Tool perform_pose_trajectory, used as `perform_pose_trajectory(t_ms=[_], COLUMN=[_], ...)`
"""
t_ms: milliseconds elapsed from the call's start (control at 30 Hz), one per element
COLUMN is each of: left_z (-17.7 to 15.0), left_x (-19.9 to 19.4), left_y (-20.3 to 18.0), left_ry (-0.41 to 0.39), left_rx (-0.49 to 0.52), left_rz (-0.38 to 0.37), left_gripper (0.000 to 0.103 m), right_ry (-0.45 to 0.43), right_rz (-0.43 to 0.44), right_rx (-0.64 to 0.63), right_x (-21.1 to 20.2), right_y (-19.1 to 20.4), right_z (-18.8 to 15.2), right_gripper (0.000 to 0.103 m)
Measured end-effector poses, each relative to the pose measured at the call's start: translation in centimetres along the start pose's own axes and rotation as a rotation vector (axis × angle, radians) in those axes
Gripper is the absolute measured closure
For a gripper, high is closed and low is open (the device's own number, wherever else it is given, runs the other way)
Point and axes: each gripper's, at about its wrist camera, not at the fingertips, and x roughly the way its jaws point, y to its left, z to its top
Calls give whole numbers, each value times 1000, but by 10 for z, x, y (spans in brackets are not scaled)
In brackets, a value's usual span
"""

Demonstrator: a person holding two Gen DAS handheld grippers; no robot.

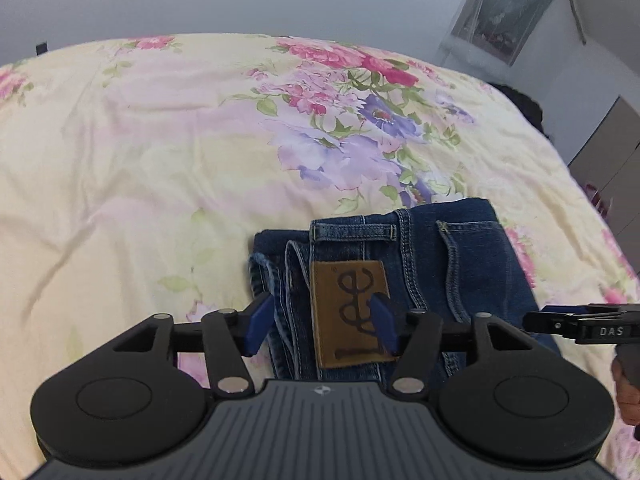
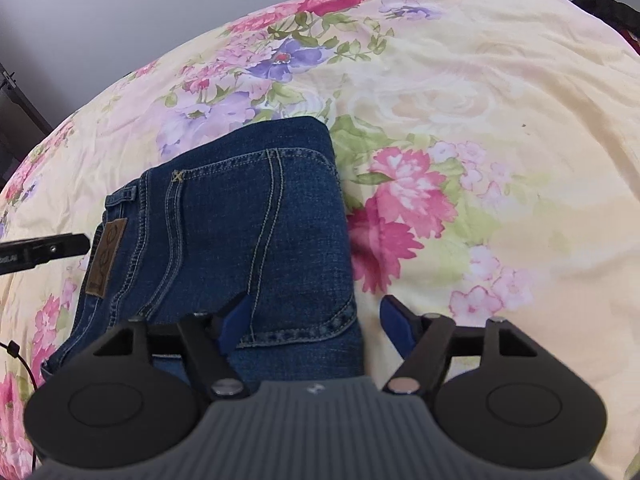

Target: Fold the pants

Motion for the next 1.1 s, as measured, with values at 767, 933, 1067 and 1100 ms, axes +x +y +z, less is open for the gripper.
perform_pose_trajectory(t_ms=[767, 933, 1067, 1100], left_z=[-55, -55, -55, -54], left_x=[57, 61, 53, 51], left_y=[65, 64, 57, 55], left_ry=[-24, -35, -50, -54], left_rx=[-365, -389, -393, -390], left_rz=[-386, -377, -341, -332], left_gripper=[19, 33, 47, 53], right_ry=[-37, -68, -63, -59], right_rz=[398, 465, 435, 420], right_rx=[376, 390, 353, 339], right_x=[44, 56, 50, 47], right_y=[-74, -79, -72, -69], right_z=[-24, -26, -22, -19], right_gripper=[54, 67, 70, 71])
